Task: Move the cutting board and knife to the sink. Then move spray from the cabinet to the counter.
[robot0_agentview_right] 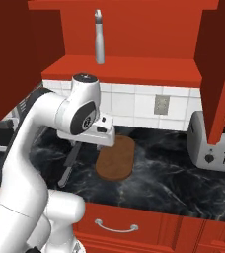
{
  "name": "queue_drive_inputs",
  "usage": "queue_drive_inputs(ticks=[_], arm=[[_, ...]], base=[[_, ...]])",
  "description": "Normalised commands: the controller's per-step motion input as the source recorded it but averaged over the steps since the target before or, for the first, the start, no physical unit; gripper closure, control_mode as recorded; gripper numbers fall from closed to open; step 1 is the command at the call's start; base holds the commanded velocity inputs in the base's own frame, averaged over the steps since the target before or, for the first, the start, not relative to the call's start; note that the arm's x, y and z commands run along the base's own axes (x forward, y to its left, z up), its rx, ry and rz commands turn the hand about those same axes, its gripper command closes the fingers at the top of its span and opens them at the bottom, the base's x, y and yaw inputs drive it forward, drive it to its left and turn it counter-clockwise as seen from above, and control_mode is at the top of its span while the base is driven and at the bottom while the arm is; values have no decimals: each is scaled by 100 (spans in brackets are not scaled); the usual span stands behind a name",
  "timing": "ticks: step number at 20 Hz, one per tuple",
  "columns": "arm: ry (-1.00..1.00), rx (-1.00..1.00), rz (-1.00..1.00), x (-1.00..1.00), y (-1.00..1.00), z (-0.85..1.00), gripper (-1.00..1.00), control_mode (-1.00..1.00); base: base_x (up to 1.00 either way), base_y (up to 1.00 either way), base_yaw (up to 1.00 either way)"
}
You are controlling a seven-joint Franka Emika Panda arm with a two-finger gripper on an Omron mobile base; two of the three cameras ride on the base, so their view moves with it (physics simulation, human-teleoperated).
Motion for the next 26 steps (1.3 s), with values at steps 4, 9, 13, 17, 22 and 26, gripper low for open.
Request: queue_drive_inputs(ticks=[4, 9, 13, 17, 22, 26], arm=[[-11, 0, 12, 63, 0, -58, -100, -100], [-15, 0, 8, 22, 0, -63, -100, -100], [-15, 0, 5, 51, 0, -56, -100, -100], [-5, 0, 2, 53, 0, -41, -100, -100], [0, 0, 0, 56, 0, -30, -100, -100], [0, 0, 1, 61, 0, -27, -100, -100]], base=[[0, 0, 0], [0, 0, 0], [0, 0, 0], [0, 0, 0], [0, 0, 0], [0, 0, 0]])
